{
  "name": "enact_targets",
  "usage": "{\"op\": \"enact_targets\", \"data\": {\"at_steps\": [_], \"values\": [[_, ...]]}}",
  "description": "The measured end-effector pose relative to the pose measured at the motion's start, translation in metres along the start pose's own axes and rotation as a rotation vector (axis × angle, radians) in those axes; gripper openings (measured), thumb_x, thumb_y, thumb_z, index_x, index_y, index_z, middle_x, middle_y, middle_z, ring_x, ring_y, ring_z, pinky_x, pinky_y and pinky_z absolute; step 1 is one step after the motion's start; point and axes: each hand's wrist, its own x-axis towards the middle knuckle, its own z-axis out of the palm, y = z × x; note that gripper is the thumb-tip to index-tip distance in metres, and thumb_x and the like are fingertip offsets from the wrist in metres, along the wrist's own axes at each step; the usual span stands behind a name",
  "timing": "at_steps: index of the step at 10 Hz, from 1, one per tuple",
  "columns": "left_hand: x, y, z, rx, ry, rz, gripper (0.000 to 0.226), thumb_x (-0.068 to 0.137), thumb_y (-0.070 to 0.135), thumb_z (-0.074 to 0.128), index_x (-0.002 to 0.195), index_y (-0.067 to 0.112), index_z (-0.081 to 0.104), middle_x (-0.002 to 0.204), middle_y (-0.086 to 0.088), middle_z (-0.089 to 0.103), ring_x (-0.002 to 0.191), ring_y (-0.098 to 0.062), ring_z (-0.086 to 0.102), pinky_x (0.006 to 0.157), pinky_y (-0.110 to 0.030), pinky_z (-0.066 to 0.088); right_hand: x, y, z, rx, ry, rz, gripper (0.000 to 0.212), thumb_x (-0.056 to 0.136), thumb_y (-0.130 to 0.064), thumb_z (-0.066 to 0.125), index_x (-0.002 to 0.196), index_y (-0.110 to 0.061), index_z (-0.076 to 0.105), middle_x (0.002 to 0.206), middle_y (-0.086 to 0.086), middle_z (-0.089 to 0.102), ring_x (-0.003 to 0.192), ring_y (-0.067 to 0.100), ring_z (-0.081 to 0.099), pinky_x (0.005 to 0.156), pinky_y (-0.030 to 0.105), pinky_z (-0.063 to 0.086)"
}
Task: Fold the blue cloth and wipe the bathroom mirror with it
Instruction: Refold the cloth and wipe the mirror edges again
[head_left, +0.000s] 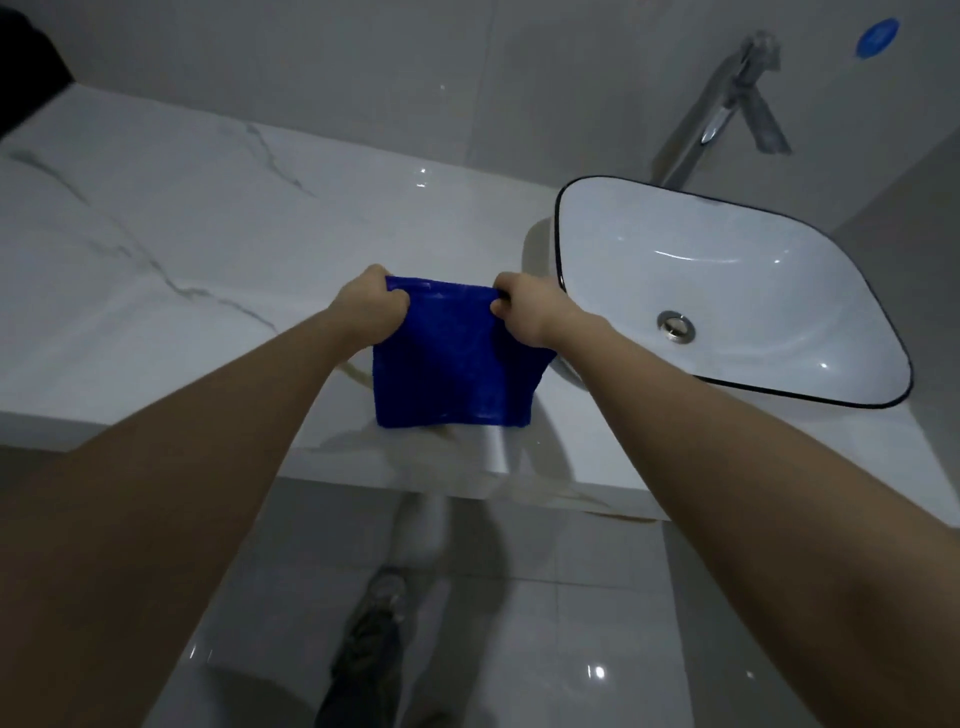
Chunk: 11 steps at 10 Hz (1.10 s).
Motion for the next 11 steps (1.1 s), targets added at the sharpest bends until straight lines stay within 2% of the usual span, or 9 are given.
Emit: {"op": "enact_targets", "data": {"at_steps": [1, 3, 4, 6, 7, 8, 9, 10, 11], "values": [[0.027, -0.007, 0.001, 0.034, 0.022, 0.028, 0.010, 0.092, 0.012, 0.037, 0.100, 0.009, 0.042, 0.093, -0.006, 0.048, 0.085, -0.021, 0.046, 0.061, -0.027, 0.037, 0.031, 0.001, 0.008, -0.049, 0.029, 0.016, 0.027, 0.098, -0.014, 0.034, 0.116, -0.003, 0.051, 0.116, 0.018, 0.056, 0.099, 0.032, 0.053, 0.084, 0.039, 0.045], [0.075, -0.022, 0.006, 0.117, 0.019, 0.044, 0.010, 0.097, 0.017, 0.039, 0.096, 0.008, 0.044, 0.080, -0.003, 0.046, 0.072, -0.017, 0.043, 0.052, -0.022, 0.030, 0.087, 0.007, 0.023, -0.141, -0.006, 0.056, 0.027, 0.094, -0.006, 0.037, 0.116, -0.004, 0.052, 0.115, 0.016, 0.055, 0.092, 0.028, 0.052, 0.074, 0.034, 0.043], [0.095, -0.028, 0.011, 0.159, 0.016, 0.055, 0.016, 0.097, 0.018, 0.039, 0.101, 0.005, 0.049, 0.093, -0.008, 0.048, 0.072, -0.016, 0.044, 0.057, -0.026, 0.032, 0.107, 0.011, 0.032, -0.155, -0.026, 0.095, 0.029, 0.092, -0.003, 0.037, 0.116, -0.004, 0.053, 0.115, 0.015, 0.054, 0.084, 0.025, 0.046, 0.072, 0.034, 0.043], [0.118, -0.033, 0.020, 0.136, 0.036, 0.051, 0.030, 0.097, 0.019, 0.043, 0.121, 0.002, 0.048, 0.121, -0.016, 0.053, 0.106, -0.028, 0.051, 0.080, -0.029, 0.039, 0.123, 0.020, 0.041, -0.163, -0.031, 0.135, 0.025, 0.091, -0.004, 0.038, 0.110, -0.004, 0.054, 0.108, 0.016, 0.056, 0.080, 0.026, 0.048, 0.068, 0.034, 0.041], [0.124, -0.034, 0.024, 0.120, 0.036, 0.028, 0.038, 0.097, 0.020, 0.045, 0.131, 0.005, 0.042, 0.130, -0.016, 0.049, 0.115, -0.029, 0.049, 0.085, -0.027, 0.039, 0.122, 0.026, 0.043, -0.166, 0.013, 0.138, 0.026, 0.092, -0.005, 0.039, 0.114, -0.005, 0.052, 0.111, 0.016, 0.056, 0.091, 0.029, 0.052, 0.069, 0.034, 0.041], [0.125, -0.038, 0.025, 0.195, 0.028, 0.046, 0.045, 0.095, 0.020, 0.048, 0.137, 0.007, 0.038, 0.137, -0.015, 0.044, 0.122, -0.028, 0.045, 0.096, -0.032, 0.038, 0.117, 0.031, 0.045, -0.159, 0.033, 0.114, 0.031, 0.093, -0.008, 0.040, 0.123, -0.005, 0.048, 0.120, 0.016, 0.052, 0.110, 0.032, 0.049, 0.080, 0.037, 0.044], [0.115, -0.037, 0.026, 0.280, 0.019, 0.081, 0.048, 0.093, 0.020, 0.050, 0.137, 0.005, 0.038, 0.137, -0.016, 0.043, 0.122, -0.029, 0.044, 0.096, -0.032, 0.037, 0.103, 0.031, 0.049, -0.135, 0.028, 0.108, 0.036, 0.095, -0.016, 0.040, 0.130, -0.008, 0.044, 0.128, 0.015, 0.047, 0.117, 0.033, 0.044, 0.090, 0.041, 0.044], [0.099, -0.040, 0.029, 0.340, 0.005, 0.137, 0.046, 0.092, 0.019, 0.049, 0.135, 0.004, 0.040, 0.133, -0.018, 0.043, 0.116, -0.030, 0.045, 0.090, -0.033, 0.039, 0.082, 0.029, 0.058, -0.123, 0.029, 0.113, 0.040, 0.097, -0.025, 0.037, 0.135, -0.012, 0.038, 0.137, 0.011, 0.042, 0.123, 0.031, 0.038, 0.095, 0.044, 0.041], [0.070, -0.039, 0.034, 0.453, 0.046, 0.182, 0.047, 0.092, 0.027, 0.048, 0.134, 0.007, 0.040, 0.135, -0.018, 0.039, 0.120, -0.033, 0.040, 0.094, -0.041, 0.041, 0.052, 0.020, 0.065, -0.111, 0.060, 0.094, 0.048, 0.098, -0.032, 0.035, 0.143, -0.019, 0.026, 0.148, 0.007, 0.028, 0.135, 0.028, 0.024, 0.105, 0.049, 0.029]]}}
